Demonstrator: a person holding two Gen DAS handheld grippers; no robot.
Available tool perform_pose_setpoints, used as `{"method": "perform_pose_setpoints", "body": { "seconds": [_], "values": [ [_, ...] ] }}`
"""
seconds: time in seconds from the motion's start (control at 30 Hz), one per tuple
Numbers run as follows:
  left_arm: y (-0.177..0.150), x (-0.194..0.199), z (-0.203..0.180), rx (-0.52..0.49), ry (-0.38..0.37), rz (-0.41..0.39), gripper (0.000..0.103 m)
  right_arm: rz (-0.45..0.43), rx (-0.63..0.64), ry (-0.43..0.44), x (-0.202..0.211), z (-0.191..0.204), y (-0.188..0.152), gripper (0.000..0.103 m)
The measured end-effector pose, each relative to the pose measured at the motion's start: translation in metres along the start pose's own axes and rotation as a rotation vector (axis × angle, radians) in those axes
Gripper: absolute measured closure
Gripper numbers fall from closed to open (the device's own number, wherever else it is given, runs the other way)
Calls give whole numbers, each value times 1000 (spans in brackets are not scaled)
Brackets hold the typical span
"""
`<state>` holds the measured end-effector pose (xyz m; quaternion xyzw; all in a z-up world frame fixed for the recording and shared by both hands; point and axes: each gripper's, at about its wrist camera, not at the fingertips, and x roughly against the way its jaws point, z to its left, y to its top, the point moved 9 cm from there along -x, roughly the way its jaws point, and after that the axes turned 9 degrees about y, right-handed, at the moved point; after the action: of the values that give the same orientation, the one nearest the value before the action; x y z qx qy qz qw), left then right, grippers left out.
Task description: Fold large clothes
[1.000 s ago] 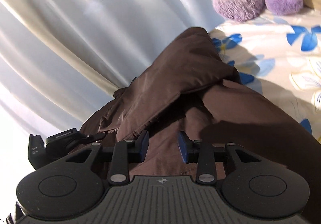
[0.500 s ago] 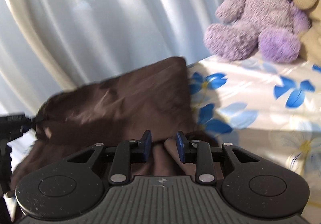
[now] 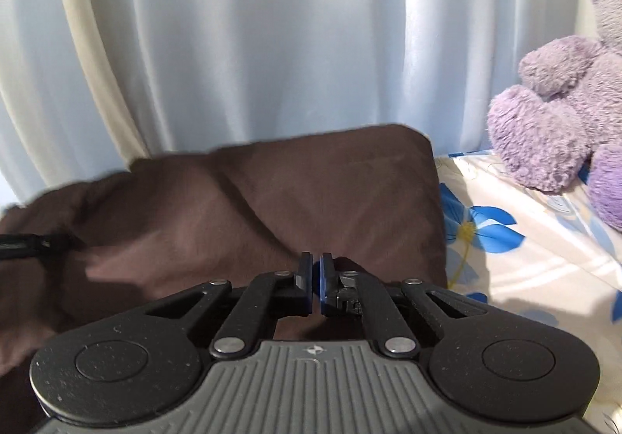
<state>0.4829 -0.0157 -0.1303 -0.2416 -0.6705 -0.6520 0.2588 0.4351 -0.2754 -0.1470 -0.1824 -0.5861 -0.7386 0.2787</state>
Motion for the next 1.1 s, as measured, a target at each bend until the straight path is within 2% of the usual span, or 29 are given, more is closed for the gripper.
{"method": "perform_pose_setpoints", "body": {
  "seconds": [0.07, 0.13, 0.2, 0.27, 0.33, 0.43, 0.53, 0.57, 0.67, 0.73, 0.8, 0.9, 0.97, 1.03, 1.1],
  "values": [
    [-1, -3, 1, -2, 9, -13, 58, -29, 7, -7, -7, -7, -5, 103],
    [-3, -2, 6, -14, 39, -34, 39, -63, 7, -1, -6, -9, -8, 103],
    [-5, -2, 13, 7, 37, -34, 34, -84, 25, -10, -4, -7, -11, 103],
    [-3, 7, 19, 56, 29, -34, 36, -91, 30, -12, -3, -5, -11, 103],
    [4, 24, 17, 66, 44, -79, 40, -96, 21, -2, -2, -7, -10, 103],
    [21, 47, 2, 64, -12, -170, 35, -105, 5, 9, 0, -7, -8, 103],
    [28, 52, -16, 41, -68, -173, 25, -112, 2, 8, 1, -7, -8, 103],
    [28, 49, -21, 32, -77, -171, 25, -109, 3, 6, 0, -6, -7, 103],
    [19, 22, -34, 13, -80, -91, 25, -68, 25, -20, 1, 1, 2, 103],
    [11, 7, -39, 14, -55, -41, 26, -61, -11, 19, -1, 10, 15, 103],
    [4, -3, -44, -14, -13, -40, 25, -67, -2, 56, -6, 22, 27, 103],
    [1, -11, -49, -49, 17, -68, 17, -25, 73, 74, -27, 40, 28, 103],
    [0, -15, -52, -88, 41, -89, 14, 23, 99, 43, -45, 39, 18, 103],
    [-1, -17, -52, -118, 54, -109, 13, 1, 140, 19, -51, 34, 14, 103],
    [-1, -17, -51, -109, 40, -110, 14, -18, 112, 15, -50, 23, 16, 103]
  ]
}}
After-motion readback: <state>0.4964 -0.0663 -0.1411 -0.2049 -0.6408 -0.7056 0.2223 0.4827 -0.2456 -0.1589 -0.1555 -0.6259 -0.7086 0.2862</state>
